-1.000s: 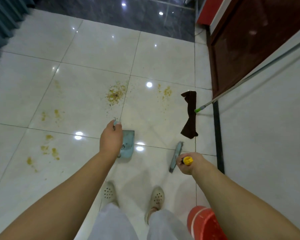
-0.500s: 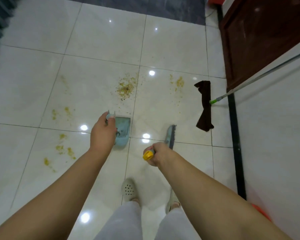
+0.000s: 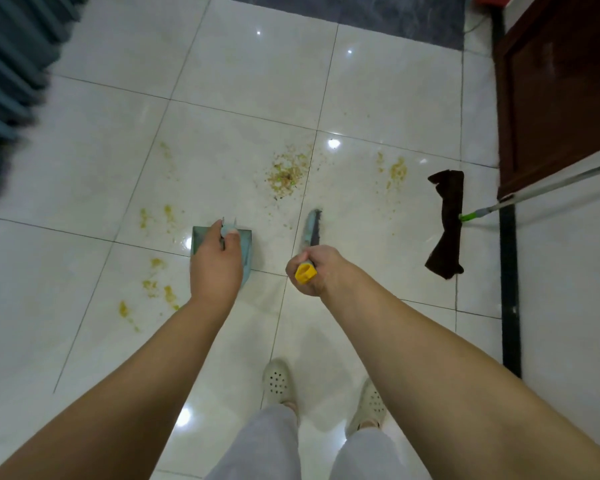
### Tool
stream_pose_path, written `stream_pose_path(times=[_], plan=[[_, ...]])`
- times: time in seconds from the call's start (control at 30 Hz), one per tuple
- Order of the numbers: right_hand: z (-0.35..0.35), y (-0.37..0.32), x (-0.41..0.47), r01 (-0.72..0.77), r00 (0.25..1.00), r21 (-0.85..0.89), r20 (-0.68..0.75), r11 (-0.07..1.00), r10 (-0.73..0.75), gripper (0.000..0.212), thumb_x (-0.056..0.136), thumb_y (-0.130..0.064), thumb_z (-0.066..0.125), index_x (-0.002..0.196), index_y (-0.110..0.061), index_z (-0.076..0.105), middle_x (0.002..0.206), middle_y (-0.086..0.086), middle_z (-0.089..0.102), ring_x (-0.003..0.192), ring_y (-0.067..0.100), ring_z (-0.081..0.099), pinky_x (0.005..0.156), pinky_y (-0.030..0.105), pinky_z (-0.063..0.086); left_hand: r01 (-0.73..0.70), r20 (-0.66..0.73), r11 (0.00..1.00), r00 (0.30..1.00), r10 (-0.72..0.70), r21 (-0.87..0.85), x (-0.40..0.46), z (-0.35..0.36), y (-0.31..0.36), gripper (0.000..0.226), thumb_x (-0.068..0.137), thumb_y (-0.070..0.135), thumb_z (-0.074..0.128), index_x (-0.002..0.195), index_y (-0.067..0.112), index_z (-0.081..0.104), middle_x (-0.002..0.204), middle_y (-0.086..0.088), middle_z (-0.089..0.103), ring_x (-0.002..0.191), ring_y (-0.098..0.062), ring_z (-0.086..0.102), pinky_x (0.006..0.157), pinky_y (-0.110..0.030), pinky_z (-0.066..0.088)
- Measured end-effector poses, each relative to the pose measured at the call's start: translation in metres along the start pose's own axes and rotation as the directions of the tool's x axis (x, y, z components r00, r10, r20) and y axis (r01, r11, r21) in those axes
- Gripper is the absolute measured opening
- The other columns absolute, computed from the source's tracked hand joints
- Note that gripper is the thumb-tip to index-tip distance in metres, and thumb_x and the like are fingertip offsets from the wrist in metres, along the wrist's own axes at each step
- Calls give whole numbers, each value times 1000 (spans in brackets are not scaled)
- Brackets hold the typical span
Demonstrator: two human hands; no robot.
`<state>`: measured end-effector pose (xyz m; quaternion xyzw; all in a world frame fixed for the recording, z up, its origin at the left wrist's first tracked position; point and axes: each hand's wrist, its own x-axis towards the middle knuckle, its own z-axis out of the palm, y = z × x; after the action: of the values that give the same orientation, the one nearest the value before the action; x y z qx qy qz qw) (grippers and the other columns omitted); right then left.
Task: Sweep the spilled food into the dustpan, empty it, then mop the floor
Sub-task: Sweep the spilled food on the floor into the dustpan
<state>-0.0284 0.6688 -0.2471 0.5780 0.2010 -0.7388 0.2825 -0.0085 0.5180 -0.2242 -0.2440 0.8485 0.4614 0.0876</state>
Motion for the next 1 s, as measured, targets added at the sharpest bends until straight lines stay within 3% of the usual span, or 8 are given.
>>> stream_pose_path(times=[0.07,0.17,0.27,0.33,0.43,0.57,0.7,1.0], plan=[[-2,-10,-6,-6,999,63,35,998,4,26,98,-11,38,72,-9,38,52,0,35,19,11,33,29,8,31,15,-11,1000,1000,-15,-7,2,2,5,45,98,34,31,131,10,50,64,4,49,61,-10,49,60,-29,41],[-5,-22,-17,4,999,124,42,992,-9,24,101,-15,35,79,-10,43,59,-1,34,17,11,32,25,9,29,50,-13,998,999,-51,-45,3,5,16,45,99,33,32,141,19,43,68,12,49,62,-1,47,64,-28,47],[-8,-35,-27,7,1000,123,11,992,-8,28,101,-15,34,126,-12,47,82,-8,50,18,11,34,26,9,30,68,-25,995,997,-70,-70,5,11,28,46,100,34,32,142,19,43,71,10,52,67,-9,52,74,-37,50],[-11,-51,-33,3,1000,132,21,991,-6,17,98,-9,35,97,-6,52,85,-2,61,19,11,34,27,9,32,61,-56,996,996,-65,-60,7,17,35,46,99,35,32,142,20,42,73,12,52,73,-11,52,73,-32,45],[-11,-75,-42,-9,1000,77,-2,997,9,31,97,-7,37,66,-9,35,35,5,38,20,11,34,28,9,33,81,-77,992,993,-89,-96,12,25,47,46,98,37,33,140,21,44,97,2,63,90,-19,57,82,-36,49],[5,-103,-52,-44,998,-33,41,998,45,32,97,-5,34,65,-10,35,32,4,32,19,12,34,28,9,33,142,-143,966,974,-174,-214,17,38,62,44,98,37,37,140,27,44,115,-10,64,100,-30,62,68,-31,49],[22,-134,-62,-39,998,-208,42,977,49,34,97,-5,32,64,-11,35,30,3,31,18,11,32,30,9,33,173,-220,921,940,-260,-350,10,56,84,40,97,36,39,133,25,51,117,-17,62,111,-38,58,88,-48,51],[22,-179,-81,-123,991,-570,-20,812,136,26,94,-1,33,72,-9,41,53,1,35,27,13,34,30,11,34,180,-392,852,828,-402,-492,-32,78,102,45,98,36,37,138,20,47,127,-22,57,117,-43,53,96,-53,45]])
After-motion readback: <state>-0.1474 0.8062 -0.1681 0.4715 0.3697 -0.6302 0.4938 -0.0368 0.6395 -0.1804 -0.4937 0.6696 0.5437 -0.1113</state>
